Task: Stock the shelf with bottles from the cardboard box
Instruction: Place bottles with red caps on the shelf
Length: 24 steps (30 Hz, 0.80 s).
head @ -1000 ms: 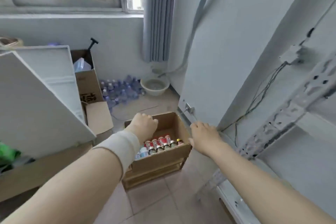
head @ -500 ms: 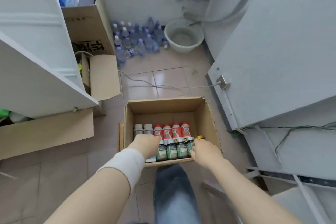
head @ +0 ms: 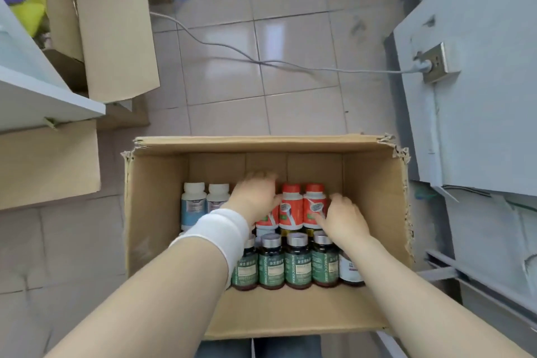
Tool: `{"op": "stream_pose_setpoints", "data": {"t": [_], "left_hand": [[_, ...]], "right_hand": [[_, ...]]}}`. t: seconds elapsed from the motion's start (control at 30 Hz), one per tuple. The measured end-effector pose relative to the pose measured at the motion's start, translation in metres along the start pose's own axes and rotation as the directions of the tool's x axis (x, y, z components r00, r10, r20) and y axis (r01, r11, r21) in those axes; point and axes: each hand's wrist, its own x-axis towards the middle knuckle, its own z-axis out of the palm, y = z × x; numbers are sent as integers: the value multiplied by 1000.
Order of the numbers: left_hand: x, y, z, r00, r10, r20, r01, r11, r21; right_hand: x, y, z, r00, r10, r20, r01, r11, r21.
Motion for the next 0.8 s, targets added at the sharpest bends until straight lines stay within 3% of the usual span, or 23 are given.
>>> {"op": "stream_pose_setpoints", "data": {"t": [0.23,0.4,0.53,0.67,0.8], "left_hand": [[42,7,18,997,26,78,-32,997,68],[49,12,20,998,0,61,5,996,-85],[34,12,13,1000,8,-8,-10,974,-228],[-12,12,-11,988,18,-154,-96,851,-516],[-80,16,-44,953,42,-300,-242,703,-669]], "right_hand": [[24,9,15,994,63,89,-77,984,158],[30,11,11,990,89,105,-117,947,299],[14,14,-1,992,125,10,-120,930,348],[-23,20,-19,995,77,-57,-43,890,454],[-84,24,-38,996,29,-83,28,785,619]]}}
